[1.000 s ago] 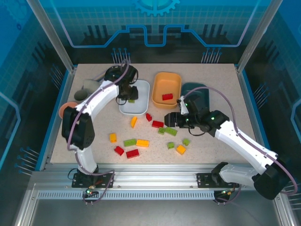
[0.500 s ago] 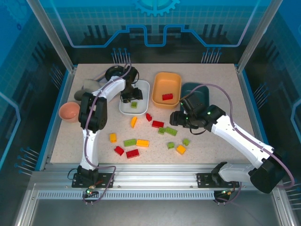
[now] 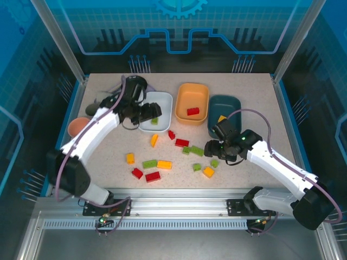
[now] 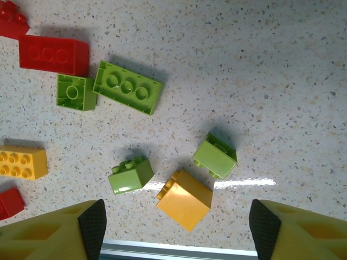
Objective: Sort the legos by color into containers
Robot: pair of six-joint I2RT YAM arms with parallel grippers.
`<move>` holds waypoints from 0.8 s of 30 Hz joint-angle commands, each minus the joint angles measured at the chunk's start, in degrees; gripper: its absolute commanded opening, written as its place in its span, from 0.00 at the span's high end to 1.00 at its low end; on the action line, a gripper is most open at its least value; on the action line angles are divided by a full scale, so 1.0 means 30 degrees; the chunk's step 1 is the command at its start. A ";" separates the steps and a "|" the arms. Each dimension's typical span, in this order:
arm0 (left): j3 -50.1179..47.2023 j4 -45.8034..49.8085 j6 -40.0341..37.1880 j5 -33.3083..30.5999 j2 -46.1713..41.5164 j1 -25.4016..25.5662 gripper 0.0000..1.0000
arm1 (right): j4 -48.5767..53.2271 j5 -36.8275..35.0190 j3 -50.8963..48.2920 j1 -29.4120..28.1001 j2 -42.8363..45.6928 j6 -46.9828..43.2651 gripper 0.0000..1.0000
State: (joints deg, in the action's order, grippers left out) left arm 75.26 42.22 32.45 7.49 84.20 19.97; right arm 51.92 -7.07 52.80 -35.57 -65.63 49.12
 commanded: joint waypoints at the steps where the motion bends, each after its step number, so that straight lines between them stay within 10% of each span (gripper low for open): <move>1: -0.3443 0.0322 0.2250 0.0671 -0.2114 0.0879 0.25 | -0.0341 0.0078 0.0040 -0.0315 -0.0173 -0.0527 0.28; 15: -0.9497 0.5781 0.8611 -0.5625 -1.6346 0.2880 0.23 | -0.3150 0.1484 0.5922 -0.9504 -0.9120 -0.8351 0.21; 24: -0.8510 0.9180 0.9167 -0.6992 -1.8932 0.2875 0.23 | -0.3119 0.0501 0.9551 -1.2275 -1.4564 -1.2406 0.09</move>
State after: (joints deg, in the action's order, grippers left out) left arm 47.55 64.45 58.61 -10.76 28.67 28.36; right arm 41.82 -2.66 78.72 -71.13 -106.98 19.51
